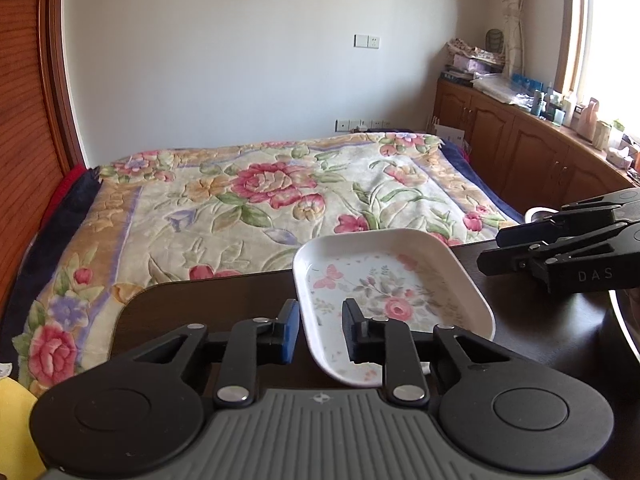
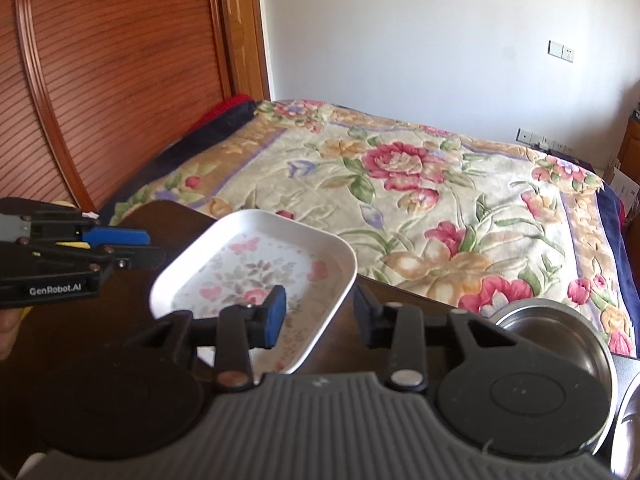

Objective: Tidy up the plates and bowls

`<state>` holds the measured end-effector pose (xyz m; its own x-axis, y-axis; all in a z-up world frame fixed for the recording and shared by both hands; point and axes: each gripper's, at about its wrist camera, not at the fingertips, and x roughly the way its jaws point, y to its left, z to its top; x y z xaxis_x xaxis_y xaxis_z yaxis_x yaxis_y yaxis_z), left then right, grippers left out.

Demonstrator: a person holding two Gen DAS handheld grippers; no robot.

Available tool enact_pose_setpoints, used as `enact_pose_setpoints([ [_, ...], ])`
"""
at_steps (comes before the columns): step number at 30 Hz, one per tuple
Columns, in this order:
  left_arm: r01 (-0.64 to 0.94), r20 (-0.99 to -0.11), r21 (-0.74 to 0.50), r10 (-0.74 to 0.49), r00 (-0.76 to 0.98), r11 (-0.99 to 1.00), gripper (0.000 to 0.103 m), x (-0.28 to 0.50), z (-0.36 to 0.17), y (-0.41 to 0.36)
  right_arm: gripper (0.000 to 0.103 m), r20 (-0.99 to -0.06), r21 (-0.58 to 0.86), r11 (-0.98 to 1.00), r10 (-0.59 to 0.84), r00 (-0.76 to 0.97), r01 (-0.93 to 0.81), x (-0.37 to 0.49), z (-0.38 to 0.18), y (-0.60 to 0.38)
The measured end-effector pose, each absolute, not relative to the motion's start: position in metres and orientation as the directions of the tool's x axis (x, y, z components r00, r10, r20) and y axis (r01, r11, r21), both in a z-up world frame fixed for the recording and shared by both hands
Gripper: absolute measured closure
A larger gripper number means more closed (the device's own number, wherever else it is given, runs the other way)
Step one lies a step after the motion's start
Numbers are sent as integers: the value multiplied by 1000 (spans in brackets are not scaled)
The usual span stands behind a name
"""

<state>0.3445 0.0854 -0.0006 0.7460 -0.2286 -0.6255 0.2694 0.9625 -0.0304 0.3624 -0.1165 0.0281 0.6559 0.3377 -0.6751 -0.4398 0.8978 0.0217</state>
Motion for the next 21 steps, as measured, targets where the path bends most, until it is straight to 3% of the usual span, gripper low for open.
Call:
enact_pose_setpoints([
  [7, 266, -654, -65, -242, 716, 962, 82, 364, -13, 87, 65, -732, 25, 901, 312, 606, -433, 384, 16, -112],
  [12, 262, -665, -79, -247, 705, 962, 85, 371, -17, 88, 73, -765, 48, 904, 306, 567, -424, 393, 10, -113],
  [21, 257, -678, -95, -252, 691, 962, 86, 375, -24, 88, 74, -803, 33, 890, 294, 518, -454, 400, 6, -106],
])
